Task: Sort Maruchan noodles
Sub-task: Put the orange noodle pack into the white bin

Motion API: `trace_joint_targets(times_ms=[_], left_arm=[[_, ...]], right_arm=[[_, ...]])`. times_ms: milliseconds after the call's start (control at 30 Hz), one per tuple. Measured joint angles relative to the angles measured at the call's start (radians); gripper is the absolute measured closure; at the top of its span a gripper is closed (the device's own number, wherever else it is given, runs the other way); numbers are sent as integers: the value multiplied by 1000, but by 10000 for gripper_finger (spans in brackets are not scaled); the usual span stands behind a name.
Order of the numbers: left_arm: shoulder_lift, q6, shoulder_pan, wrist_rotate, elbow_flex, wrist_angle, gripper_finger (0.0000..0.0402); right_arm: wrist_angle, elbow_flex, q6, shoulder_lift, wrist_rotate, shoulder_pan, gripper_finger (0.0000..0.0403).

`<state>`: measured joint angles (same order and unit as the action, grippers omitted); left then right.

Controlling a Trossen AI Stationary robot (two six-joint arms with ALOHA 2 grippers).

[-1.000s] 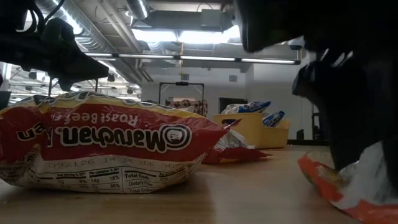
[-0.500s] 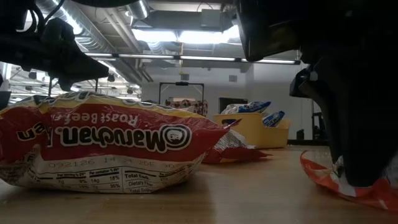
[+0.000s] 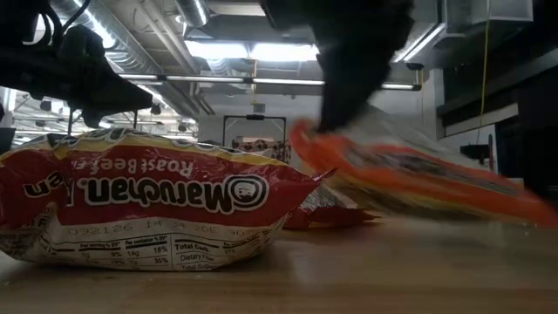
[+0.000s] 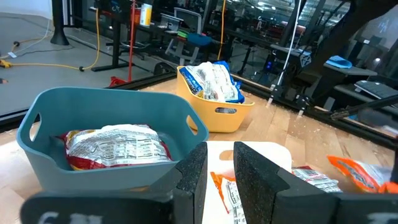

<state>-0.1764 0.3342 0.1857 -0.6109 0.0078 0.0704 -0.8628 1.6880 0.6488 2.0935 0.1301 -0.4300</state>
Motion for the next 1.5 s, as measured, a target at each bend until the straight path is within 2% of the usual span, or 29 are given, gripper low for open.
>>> trace_joint_targets(times_ms=[200,433,633,933,1300,1500], left_arm=[[0,3,0,0,0,0,328],[0,3,0,0,0,0,328],[0,3,0,0,0,0,328],[0,4,0,-3,0,0,328],[0,4,0,-26,0,0,328],[0,3,0,-46,0,0,328]], right_arm=[[-38,108,-123,-24,51,69,402],[-21,234,-352,-24,139,182,402],[95,261,-606,-23,184,291,403],[252,263,-903,0,69,368,403],[318,263,-1023,110,-72,370,402],[343,263,-1078,120,-97,372,367]])
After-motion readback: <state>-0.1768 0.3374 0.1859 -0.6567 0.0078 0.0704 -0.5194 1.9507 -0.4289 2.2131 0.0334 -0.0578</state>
